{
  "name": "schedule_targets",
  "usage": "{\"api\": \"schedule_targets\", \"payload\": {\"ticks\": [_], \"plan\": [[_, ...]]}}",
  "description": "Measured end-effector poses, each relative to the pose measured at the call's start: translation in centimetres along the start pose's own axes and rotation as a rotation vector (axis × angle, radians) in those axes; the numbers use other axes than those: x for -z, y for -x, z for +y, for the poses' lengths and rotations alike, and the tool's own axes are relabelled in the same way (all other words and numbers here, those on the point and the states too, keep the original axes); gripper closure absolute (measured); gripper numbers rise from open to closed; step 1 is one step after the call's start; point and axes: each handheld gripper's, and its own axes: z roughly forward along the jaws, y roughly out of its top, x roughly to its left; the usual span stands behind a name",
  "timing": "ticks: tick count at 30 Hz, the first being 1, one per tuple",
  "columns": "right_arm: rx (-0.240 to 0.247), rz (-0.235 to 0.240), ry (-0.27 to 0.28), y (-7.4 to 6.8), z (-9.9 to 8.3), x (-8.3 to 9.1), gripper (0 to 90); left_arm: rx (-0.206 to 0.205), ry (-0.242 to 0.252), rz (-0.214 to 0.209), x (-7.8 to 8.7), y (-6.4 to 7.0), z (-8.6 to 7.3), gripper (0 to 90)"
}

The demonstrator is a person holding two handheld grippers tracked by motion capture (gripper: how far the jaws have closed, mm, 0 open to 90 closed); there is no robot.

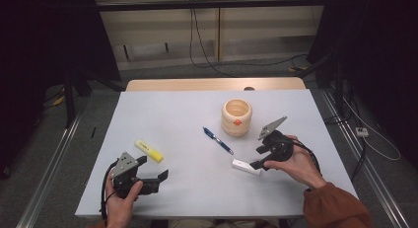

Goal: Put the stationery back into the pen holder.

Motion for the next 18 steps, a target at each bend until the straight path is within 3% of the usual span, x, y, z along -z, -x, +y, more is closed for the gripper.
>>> {"api": "schedule_targets", "payload": {"ticks": [5,11,18], "plan": [[0.032,0.008,-0.047,-0.7,0.0,-0.5,45.2,-0.007,0.001,-0.005,0.0,0.1,0.1,6.4],[0.049,-0.025,-0.091,-1.1,-0.1,-0.9,46.5,-0.004,0.001,-0.005,0.0,0.1,0.1,6.4],[0.074,-0.027,-0.124,-1.5,-0.1,-1.5,50.8,-0.004,0.000,-0.006,0.0,0.0,0.0,6.4]]}}
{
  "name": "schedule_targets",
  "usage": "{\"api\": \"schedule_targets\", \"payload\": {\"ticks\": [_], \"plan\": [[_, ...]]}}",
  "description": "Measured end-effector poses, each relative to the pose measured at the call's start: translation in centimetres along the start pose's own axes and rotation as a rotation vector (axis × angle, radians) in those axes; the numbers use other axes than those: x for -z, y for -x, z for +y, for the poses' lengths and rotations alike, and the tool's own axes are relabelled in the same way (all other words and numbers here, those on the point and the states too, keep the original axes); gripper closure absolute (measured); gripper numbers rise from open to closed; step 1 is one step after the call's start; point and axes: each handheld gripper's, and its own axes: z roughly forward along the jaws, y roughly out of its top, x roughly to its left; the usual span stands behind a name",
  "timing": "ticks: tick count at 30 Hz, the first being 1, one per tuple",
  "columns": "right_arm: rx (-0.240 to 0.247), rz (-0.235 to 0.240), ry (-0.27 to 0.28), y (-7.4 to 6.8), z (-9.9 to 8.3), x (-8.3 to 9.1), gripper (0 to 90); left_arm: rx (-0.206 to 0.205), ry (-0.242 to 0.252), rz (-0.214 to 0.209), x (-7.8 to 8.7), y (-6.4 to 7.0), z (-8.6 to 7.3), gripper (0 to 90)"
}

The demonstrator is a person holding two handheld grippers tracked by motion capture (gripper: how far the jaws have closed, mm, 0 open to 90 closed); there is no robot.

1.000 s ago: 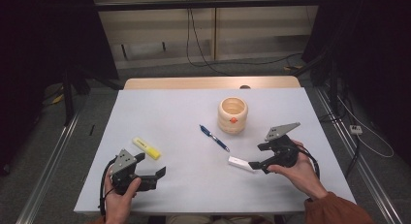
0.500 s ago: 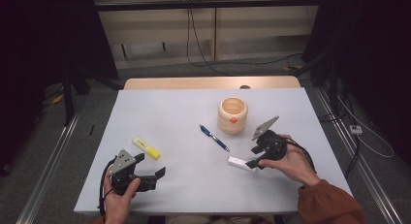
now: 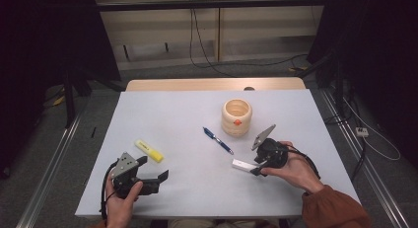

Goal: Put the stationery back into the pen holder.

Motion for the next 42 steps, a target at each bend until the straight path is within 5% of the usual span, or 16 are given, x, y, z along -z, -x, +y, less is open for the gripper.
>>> {"api": "schedule_targets", "payload": {"ticks": [20,42], "plan": [[0.050,-0.024,-0.075,-0.8,0.4,-0.9,67.3,-0.004,-0.008,-0.002,-0.2,0.1,0.0,6.4],[0.055,-0.010,0.016,-0.7,0.3,0.3,67.8,-0.034,-0.012,-0.004,-0.1,0.3,0.1,6.4]]}}
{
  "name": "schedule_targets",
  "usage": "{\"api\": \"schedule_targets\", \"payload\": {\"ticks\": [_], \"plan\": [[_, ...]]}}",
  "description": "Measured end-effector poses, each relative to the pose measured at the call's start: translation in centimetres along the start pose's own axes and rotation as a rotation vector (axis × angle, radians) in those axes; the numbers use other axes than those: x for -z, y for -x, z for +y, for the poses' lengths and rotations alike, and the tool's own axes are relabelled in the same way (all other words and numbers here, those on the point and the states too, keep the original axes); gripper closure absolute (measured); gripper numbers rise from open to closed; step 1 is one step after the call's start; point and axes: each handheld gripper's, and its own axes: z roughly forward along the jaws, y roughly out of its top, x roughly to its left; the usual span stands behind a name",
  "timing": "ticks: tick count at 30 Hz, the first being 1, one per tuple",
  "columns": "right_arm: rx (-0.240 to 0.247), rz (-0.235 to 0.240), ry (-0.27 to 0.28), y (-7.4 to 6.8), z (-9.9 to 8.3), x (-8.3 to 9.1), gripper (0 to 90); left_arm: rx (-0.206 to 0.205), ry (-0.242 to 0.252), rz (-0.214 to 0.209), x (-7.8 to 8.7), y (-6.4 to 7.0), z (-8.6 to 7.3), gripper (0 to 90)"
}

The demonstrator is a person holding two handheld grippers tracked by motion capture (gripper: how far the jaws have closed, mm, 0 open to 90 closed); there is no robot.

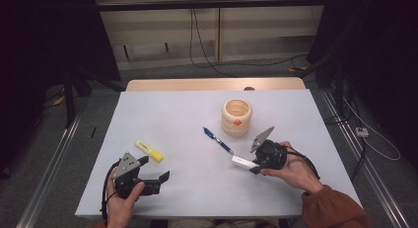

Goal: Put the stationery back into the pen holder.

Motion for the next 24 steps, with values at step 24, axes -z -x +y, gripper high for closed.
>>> {"api": "schedule_targets", "payload": {"ticks": [24], "plan": [[0.071,0.062,0.041,-1.5,3.4,0.0,67.7,-0.261,-0.069,-0.050,-2.7,4.1,2.1,6.0]]}}
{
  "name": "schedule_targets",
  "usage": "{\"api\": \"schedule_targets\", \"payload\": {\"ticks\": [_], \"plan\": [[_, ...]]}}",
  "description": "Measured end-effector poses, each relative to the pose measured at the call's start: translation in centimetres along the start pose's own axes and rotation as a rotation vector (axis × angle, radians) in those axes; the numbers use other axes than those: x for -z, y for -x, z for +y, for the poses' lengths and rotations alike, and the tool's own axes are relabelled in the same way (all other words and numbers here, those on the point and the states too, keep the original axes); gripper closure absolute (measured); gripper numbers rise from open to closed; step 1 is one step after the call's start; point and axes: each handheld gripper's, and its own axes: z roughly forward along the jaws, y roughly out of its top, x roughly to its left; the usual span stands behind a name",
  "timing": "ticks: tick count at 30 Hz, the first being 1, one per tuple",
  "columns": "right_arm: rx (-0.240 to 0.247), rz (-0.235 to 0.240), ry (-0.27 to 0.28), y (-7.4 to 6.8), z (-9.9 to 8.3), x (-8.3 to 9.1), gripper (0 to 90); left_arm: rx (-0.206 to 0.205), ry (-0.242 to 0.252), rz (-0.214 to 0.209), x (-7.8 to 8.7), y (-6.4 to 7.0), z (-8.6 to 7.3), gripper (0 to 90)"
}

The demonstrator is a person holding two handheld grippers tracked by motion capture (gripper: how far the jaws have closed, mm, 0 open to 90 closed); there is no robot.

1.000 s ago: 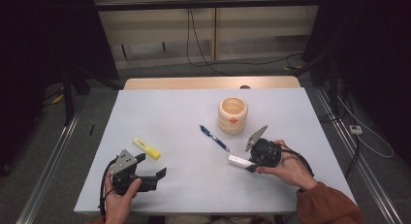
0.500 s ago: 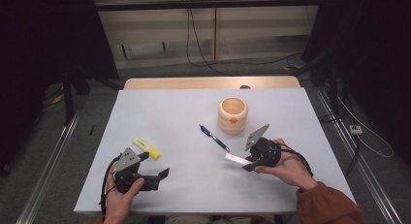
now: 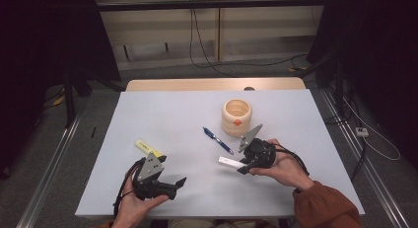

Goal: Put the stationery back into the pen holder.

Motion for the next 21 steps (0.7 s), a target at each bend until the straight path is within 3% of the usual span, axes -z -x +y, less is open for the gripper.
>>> {"api": "schedule_targets", "payload": {"ticks": [5,9,13,16,21], "plan": [[0.013,0.005,0.002,0.1,0.8,-0.2,67.8,-0.111,0.000,0.048,-1.0,1.2,1.2,7.6],[0.018,0.006,0.005,0.2,1.4,-0.1,67.7,-0.214,-0.026,0.061,-2.1,1.8,2.1,8.9],[0.029,0.004,0.016,0.3,2.0,0.3,67.8,-0.263,-0.043,0.072,-3.3,1.8,3.0,8.0],[0.029,0.000,0.014,0.2,2.4,0.5,67.8,-0.325,-0.071,0.082,-4.3,2.0,3.4,6.7],[0.027,0.007,0.010,0.4,2.8,0.4,67.7,-0.421,-0.054,0.124,-5.2,2.4,3.7,11.4]]}}
